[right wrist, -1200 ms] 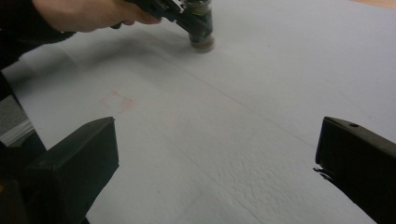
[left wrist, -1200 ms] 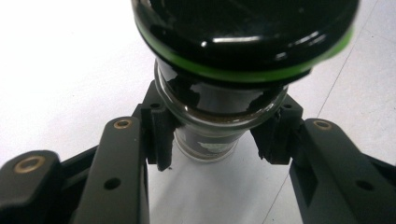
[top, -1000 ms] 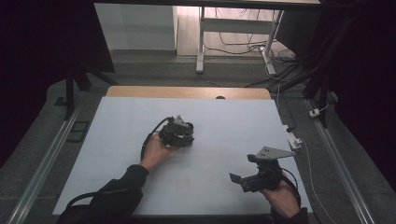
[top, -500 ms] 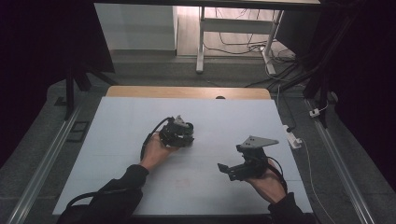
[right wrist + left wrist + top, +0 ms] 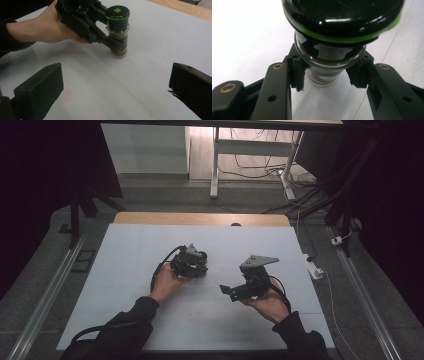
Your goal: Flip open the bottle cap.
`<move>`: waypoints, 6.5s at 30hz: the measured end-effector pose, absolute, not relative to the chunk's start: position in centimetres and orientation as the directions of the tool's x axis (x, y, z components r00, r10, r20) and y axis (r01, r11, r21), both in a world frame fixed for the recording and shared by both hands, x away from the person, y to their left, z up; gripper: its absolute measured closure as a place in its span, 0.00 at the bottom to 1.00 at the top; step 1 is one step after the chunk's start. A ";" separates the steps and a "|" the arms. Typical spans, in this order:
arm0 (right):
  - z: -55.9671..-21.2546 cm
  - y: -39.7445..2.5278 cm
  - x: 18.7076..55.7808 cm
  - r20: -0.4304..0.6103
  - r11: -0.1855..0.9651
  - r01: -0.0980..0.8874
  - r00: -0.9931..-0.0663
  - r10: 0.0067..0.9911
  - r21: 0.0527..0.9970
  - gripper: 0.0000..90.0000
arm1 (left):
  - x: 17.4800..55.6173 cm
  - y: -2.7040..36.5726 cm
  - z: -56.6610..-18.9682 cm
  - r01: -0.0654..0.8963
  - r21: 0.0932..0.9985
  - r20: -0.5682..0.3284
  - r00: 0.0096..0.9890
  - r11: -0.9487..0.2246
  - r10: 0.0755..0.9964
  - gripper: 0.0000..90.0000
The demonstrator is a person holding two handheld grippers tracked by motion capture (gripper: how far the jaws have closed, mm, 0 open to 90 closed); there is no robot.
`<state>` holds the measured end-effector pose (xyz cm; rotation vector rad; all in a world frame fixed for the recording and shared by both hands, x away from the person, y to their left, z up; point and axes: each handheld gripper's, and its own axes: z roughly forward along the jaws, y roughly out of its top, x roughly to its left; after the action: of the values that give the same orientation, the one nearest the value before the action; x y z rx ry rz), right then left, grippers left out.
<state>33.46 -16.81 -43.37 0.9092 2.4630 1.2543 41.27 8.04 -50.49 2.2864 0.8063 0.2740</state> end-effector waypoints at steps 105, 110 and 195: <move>-44.4 -10.1 43.9 0.091 0.427 0.415 -0.794 0.601 0.803 0.99 | 41.1 8.0 -50.6 0.475 0.677 -0.025 0.779 -0.563 0.627 0.60; -44.4 -10.1 44.1 0.108 0.417 0.426 -0.792 0.601 0.803 0.99 | 41.1 8.0 -50.7 0.476 0.678 -0.025 0.777 -0.561 0.628 0.60; -43.8 -17.8 33.1 0.077 0.474 0.414 -0.810 0.582 0.777 0.01 | 27.3 23.0 -46.3 0.574 0.754 -0.269 0.714 -0.319 0.646 0.00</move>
<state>33.13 -17.83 -43.84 0.8633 2.5219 1.2463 27.28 23.02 -46.29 2.0093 0.9311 0.1009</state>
